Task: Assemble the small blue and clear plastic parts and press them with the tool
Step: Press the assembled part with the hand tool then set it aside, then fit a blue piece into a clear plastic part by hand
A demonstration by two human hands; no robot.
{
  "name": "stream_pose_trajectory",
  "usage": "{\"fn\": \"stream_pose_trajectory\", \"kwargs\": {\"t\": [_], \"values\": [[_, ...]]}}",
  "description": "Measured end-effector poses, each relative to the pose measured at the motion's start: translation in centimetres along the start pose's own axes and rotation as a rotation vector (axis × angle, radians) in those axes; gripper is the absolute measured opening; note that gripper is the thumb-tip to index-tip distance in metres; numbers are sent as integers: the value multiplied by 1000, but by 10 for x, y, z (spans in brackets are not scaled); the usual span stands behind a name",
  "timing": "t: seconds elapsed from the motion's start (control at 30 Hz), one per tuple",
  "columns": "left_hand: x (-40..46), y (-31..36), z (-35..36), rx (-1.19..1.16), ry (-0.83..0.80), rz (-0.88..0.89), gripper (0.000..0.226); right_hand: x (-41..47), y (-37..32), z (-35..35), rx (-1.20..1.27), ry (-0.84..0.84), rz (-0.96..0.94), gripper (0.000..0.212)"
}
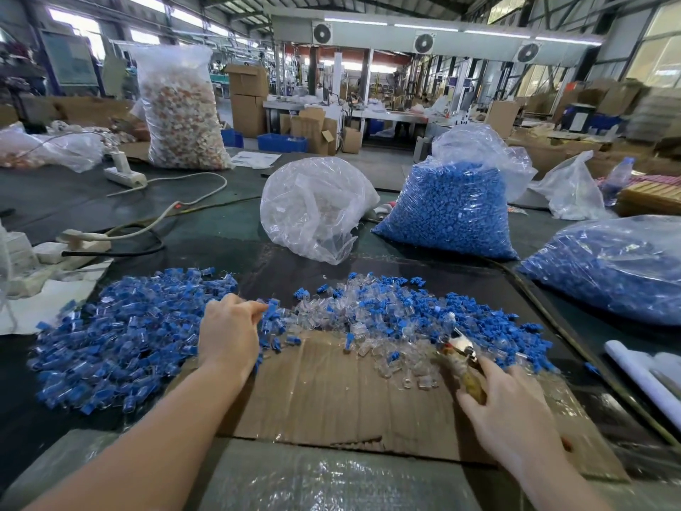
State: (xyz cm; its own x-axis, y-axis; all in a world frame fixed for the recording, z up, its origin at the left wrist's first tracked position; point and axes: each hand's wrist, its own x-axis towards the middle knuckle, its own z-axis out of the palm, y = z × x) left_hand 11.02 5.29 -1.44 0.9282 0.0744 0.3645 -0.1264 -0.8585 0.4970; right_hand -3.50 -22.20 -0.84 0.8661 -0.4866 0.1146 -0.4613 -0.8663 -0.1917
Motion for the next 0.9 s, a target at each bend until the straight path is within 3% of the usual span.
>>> {"fn": "stream_pose_trajectory", "kwargs": {"t": [0.13, 0.27, 0.47, 0.6, 0.73, 0.83, 0.9], "values": [[-9, 14, 6, 5, 32, 148, 29, -3, 2, 10, -119, 28, 17, 68], [-26, 49, 19, -228, -121, 292, 23, -3, 1, 10, -177, 3, 19, 70], [-40, 72, 43, -219, -309, 324, 34, 10, -2, -1, -87, 135, -57, 52], [-42, 63, 48, -262, -195, 192, 20, 29, -10, -3, 62, 199, -137, 36], [-44, 54, 49, -194, -75, 118, 26, 53, -23, -2, 105, 151, -152, 28], [-48, 60, 48, -196, -62, 220, 25, 70, -30, -2, 97, 133, -112, 23], [-50, 68, 46, -293, -135, 304, 19, 80, -31, -4, 82, 125, -54, 21]]}}
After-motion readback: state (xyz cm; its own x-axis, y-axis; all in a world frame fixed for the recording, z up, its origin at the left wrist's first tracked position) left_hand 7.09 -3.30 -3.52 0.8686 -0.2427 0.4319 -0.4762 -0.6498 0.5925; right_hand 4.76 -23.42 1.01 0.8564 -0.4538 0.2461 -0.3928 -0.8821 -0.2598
